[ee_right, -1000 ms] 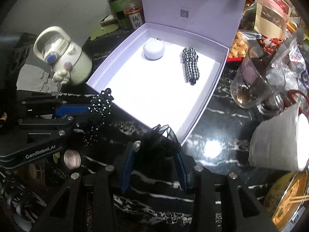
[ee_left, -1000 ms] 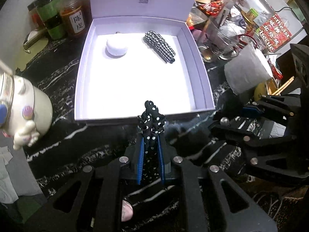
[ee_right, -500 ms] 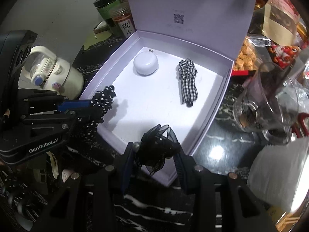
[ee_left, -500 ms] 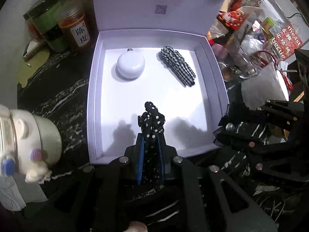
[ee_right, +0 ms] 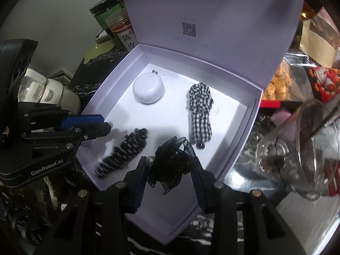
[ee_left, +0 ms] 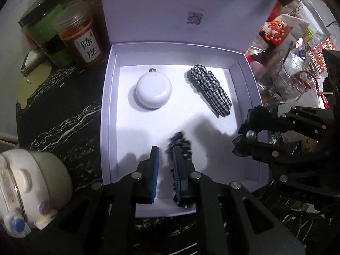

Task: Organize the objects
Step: 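Carry the polka-dot scrunchie with the left tool into the lavender box, then open the left tool to release the polka-dot scrunchie in the box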

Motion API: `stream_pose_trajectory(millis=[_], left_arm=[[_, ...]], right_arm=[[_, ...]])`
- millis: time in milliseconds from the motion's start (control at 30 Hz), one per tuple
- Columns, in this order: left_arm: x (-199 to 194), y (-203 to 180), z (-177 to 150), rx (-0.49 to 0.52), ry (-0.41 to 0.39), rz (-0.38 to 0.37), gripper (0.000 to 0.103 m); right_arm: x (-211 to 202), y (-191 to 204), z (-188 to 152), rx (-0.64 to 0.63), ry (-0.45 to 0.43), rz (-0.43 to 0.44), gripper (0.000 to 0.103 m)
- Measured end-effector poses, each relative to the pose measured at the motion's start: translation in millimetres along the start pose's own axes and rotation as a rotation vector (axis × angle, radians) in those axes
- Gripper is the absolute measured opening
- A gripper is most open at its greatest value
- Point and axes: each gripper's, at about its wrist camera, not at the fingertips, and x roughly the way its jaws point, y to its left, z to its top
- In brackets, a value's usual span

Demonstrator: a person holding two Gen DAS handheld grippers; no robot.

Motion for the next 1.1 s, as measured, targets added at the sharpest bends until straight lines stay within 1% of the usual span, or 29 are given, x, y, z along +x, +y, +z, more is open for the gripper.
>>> stream_pose_trajectory(millis=[233, 533, 767, 900, 1000, 1033, 1100], left_arm=[[16, 8, 8, -0.024, 0.016, -0.004, 0.012], [27, 11, 17, -0.023, -0.01, 0.061, 0.012], [32, 14, 19, -0.044, -0.011, 0.081, 0.013], [33, 19, 19, -0.084, 0.001, 0.074, 0.013], [30, 21, 18, -0.097, -0.002, 0.078, 0.013], [29, 21, 18, -0.097, -0.001, 0.08, 0.014], [27, 21, 17, -0.101, 0.0, 0.084, 0.016]], right_arm=[[17, -8, 15, -0.006, 0.002, -0.003, 0.041], [34, -10, 29, -0.028, 0.009, -0.028, 0.041], [36, -10, 30, -0.021, 0.001, -0.051, 0.041], [33, -11, 30, -0.009, -0.006, -0.056, 0.046], [30, -10, 30, -0.007, -0.013, -0.064, 0.054], [27, -10, 29, -0.007, -0.019, -0.066, 0.054], [24, -8, 29, -0.009, -0.025, -0.069, 0.057]])
